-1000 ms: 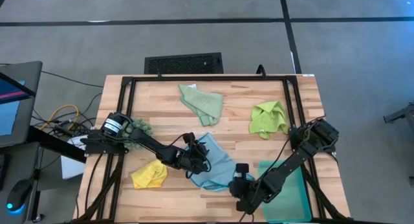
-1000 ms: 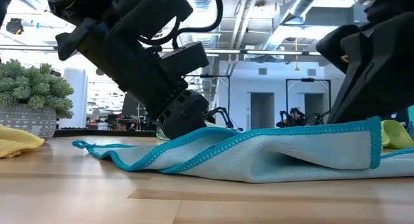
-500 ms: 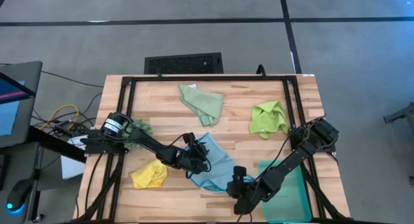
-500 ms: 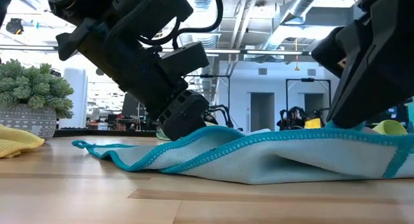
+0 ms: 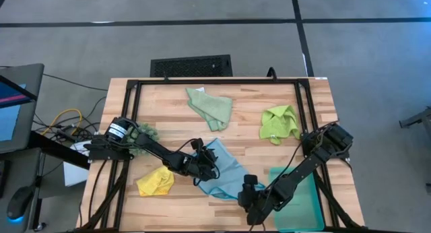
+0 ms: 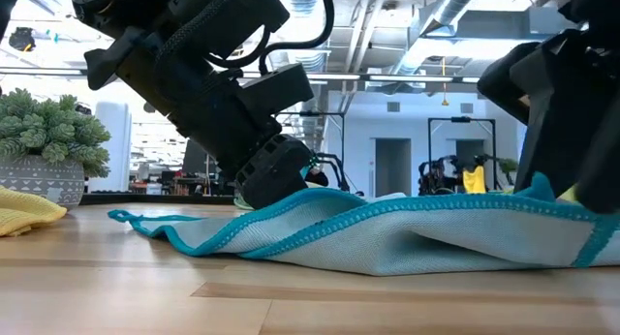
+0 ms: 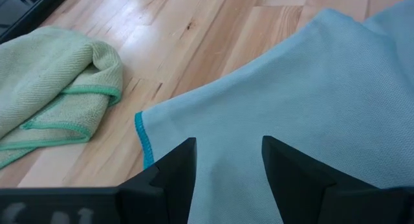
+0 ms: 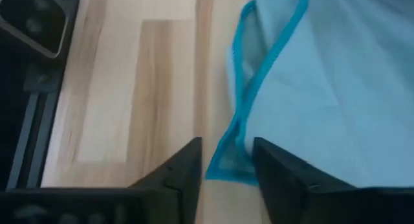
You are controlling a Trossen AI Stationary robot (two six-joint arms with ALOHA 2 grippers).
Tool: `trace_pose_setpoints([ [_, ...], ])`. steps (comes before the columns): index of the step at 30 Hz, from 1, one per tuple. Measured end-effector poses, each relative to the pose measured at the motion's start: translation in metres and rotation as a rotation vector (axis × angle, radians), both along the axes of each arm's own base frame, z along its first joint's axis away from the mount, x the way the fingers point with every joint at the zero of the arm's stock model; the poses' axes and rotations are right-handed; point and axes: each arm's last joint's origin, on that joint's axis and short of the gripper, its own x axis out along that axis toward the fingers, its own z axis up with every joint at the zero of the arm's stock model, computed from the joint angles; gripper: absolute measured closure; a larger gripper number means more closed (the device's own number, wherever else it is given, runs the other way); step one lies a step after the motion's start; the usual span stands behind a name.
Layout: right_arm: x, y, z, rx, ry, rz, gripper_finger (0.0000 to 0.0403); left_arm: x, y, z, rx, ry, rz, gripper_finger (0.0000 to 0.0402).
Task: Fold microfiber towels
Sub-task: Fold the blue microfiber cloth
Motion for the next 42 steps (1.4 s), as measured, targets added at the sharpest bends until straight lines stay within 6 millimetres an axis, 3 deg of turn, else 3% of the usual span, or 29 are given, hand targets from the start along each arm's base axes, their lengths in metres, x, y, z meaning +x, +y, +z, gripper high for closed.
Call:
trace_pose_setpoints([
  [4,-0.001,0.001,0.000,-0.019,0.011,0.064,0.0189,0.000,0.000,0.000,0.000,-0.001,0.000,0.0233],
  [8,-0.004,0.005,0.000,-0.063,0.000,0.125,0.0173,0.000,0.000,0.000,-0.001,-0.001,0.000,0.0233],
  [25,-0.013,0.013,0.000,-0.289,-0.084,0.245,0.0217,0.001,-0.002,0.001,0.002,-0.010,-0.012,0.0233],
  [36,-0.034,0.011,-0.006,-0.391,0.001,0.177,0.0254,0.010,-0.050,0.030,0.016,-0.237,-0.422,0.0233],
  [42,-0.034,0.012,-0.006,-0.386,-0.005,0.175,0.0269,0.023,-0.059,0.020,-0.077,-0.239,-0.515,0.0233],
])
